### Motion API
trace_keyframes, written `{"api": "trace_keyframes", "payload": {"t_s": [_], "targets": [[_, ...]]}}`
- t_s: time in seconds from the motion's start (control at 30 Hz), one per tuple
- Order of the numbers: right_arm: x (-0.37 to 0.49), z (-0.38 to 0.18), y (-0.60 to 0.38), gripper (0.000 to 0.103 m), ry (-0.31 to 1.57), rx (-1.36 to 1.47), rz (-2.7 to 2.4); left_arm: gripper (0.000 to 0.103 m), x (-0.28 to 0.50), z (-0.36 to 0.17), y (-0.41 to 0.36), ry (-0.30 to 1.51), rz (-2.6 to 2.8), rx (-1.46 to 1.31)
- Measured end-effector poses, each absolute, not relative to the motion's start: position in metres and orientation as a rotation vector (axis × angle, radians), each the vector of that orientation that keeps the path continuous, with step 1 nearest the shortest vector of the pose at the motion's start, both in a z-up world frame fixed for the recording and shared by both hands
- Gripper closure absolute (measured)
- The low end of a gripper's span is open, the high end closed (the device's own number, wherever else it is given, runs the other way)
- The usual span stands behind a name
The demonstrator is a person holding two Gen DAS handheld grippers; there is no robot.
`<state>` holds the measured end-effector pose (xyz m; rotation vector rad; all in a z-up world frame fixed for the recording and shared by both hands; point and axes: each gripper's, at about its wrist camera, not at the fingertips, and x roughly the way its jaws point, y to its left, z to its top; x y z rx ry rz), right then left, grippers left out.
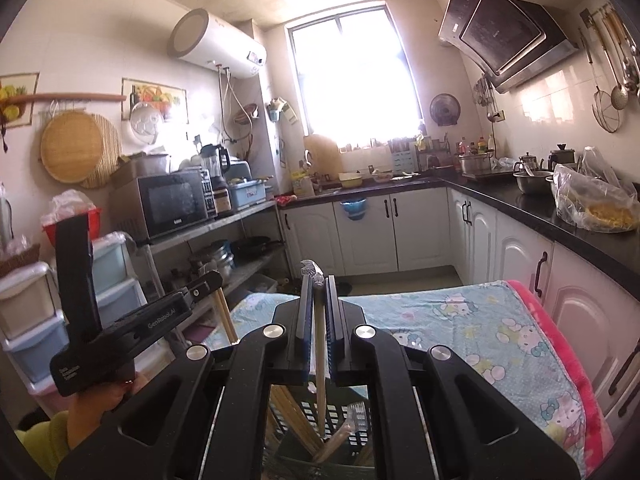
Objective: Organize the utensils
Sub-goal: 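Lower the held chopsticks into the basket openings with both grippers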
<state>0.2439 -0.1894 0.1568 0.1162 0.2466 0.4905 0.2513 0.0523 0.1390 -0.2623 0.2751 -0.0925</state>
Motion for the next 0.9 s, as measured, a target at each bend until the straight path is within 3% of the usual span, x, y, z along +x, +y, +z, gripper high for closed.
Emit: {"api": "trace_keyframes", "payload": {"t_s": [0.9], "targets": [[0.232, 0.121, -0.192, 0.096, 0.38, 0.125, 0.482, 0.1, 0.217, 0.1, 0.05, 0.382, -0.126, -0.248]]}}
